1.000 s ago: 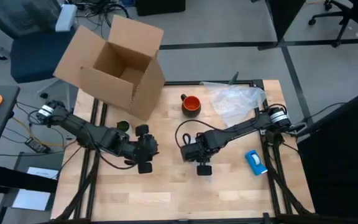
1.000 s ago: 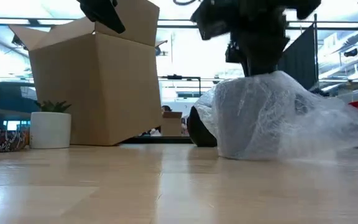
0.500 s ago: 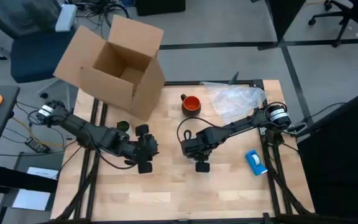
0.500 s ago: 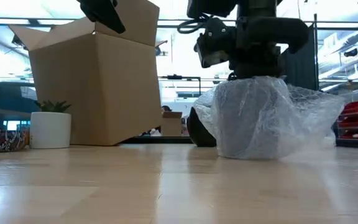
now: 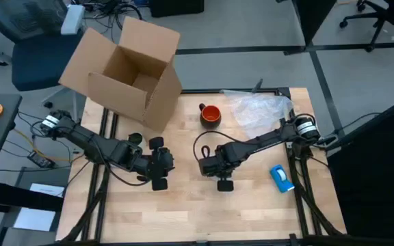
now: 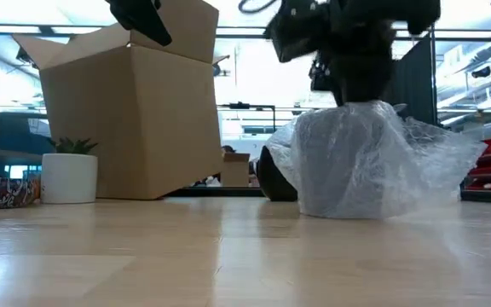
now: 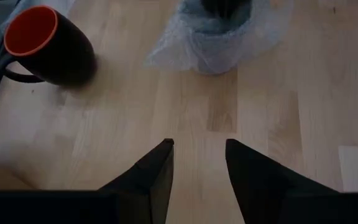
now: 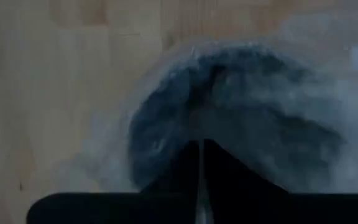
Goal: Wrap mug
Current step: Wrap the blue mug with bubble wrap
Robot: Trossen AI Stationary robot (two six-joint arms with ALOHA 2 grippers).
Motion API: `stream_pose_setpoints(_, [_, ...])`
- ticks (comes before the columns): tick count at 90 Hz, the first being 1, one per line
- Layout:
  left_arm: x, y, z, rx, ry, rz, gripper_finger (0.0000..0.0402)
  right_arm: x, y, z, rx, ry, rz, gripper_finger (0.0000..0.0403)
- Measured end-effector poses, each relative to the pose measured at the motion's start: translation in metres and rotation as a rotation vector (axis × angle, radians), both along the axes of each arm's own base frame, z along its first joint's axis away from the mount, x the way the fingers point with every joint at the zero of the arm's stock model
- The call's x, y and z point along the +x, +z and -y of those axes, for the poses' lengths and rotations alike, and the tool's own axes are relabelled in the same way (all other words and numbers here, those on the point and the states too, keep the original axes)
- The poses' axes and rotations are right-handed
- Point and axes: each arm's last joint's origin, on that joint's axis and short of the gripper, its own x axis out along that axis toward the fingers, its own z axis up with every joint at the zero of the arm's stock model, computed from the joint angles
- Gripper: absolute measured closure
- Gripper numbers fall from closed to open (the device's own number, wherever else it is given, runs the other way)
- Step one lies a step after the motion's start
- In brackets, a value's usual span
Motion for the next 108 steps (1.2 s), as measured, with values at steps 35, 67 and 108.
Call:
stream_pose_setpoints(35, [0.0,0.0,0.0,0.0,0.0,0.0,0.0273,-0.001,0.035,-0.025,-0.007,0.059,0.067,0.0403])
stream_pose_setpoints(67, [0.0,0.0,0.0,0.0,0.0,0.0,0.0273,-0.001,0.035,-0.027,-0.006,0.066,0.068,0.0403])
stream_pose_setpoints(108, [0.0,0.0,0.0,0.0,0.0,0.0,0.0273,-0.001,0.011,-0.018,-0.015,0.047,0.034,0.0403])
